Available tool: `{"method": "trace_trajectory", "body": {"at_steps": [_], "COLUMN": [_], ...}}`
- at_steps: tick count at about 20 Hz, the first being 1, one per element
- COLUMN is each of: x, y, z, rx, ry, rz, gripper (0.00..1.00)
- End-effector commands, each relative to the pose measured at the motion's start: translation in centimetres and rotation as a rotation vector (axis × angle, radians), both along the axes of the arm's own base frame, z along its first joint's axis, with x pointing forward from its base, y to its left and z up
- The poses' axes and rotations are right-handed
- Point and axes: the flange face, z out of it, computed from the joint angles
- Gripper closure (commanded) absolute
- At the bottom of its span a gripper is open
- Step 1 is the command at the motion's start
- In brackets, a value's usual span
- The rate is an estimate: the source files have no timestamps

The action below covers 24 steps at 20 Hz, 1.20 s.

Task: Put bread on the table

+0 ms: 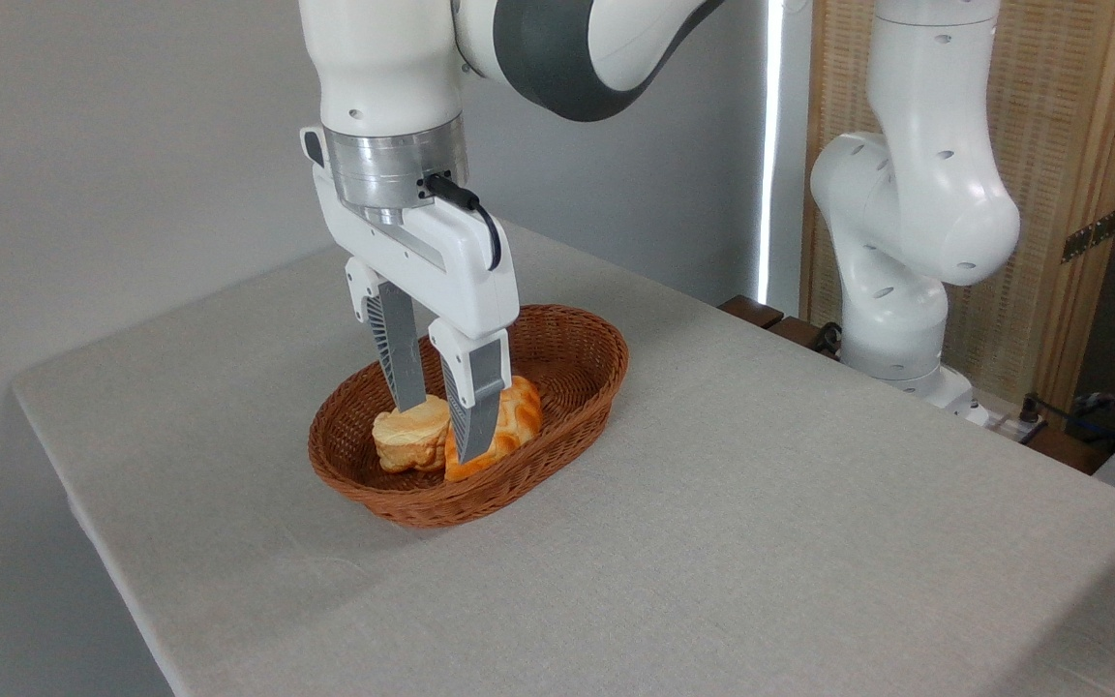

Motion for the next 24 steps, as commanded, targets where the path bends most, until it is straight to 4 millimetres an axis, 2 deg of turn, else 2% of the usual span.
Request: {"method": "trace_trajectory", "body": {"at_steps": [1,10,13,17,18,20,23,24], "x": [-0.1,-0.1,-0.1,-0.3,-0.6,-1.3,-1.9,-2.2], "y": [0.2,0.0,-0.6,-2.6,-4.2,-5.8,-8.0,-9.3], "z": [0.6,0.6,0.4,-0.4,-1.0,-2.8,-3.7,-3.7], "rx": [0.002,0.003,0.002,0.003,0.005,0.009,0.006,0.007], "ry": [-0.006,-0.007,-0.004,0.006,0.02,0.055,0.066,0.066], "rz": [-0.005,-0.009,-0.016,-0.046,-0.074,-0.103,-0.14,-0.164], "gripper": [0.0,0.0,0.0,0.0,0.0,0.0,0.0,0.0]}}
